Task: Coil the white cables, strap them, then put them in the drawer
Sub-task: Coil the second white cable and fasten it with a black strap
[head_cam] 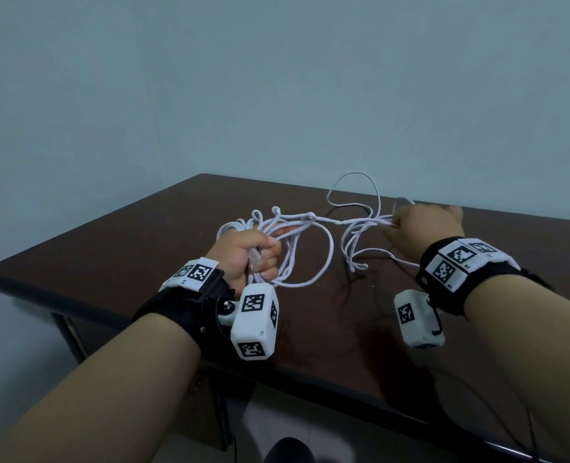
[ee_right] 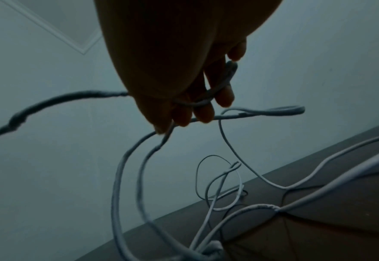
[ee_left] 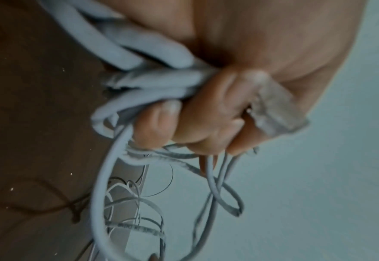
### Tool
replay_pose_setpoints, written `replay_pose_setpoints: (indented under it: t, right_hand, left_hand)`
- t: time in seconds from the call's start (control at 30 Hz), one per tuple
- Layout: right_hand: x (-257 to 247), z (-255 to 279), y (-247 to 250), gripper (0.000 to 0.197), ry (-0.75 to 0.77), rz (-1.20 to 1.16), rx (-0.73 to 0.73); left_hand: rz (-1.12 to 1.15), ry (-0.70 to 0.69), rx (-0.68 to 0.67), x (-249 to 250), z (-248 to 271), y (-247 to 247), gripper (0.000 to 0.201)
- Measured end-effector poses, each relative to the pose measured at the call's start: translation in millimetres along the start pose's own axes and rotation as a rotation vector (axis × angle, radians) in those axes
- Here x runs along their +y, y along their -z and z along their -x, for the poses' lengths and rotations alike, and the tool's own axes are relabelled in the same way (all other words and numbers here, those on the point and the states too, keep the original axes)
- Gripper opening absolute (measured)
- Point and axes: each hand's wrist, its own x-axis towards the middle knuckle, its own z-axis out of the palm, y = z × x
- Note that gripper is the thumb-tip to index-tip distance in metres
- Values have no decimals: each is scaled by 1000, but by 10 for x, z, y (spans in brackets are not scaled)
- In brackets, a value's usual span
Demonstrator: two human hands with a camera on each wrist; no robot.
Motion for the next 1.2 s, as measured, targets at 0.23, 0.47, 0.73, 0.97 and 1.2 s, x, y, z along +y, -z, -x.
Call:
replay_pose_setpoints:
  t: [0.23,0.47,0.73,0.97,1.2]
  right_hand:
    - [-23,201,-13,30,239,-363,-174]
    - [-413,372,-79,21,363,-131,-210]
    - [-609,432,12,31,571,-72,-274]
    - [-722,486,146,36,736,-61,-137]
    - [-736,488,154,33,525,-798,-361]
  left_hand:
    - [246,-68,229,-13,-102,65,25]
    - [278,-97,491,-46,-225,-9,19]
    - [166,-263,652,-84,-308,-95,16]
    - [-126,-359,471,-226,-232,-121,26]
    - [-110,-272,82,-170,-64,-139,62]
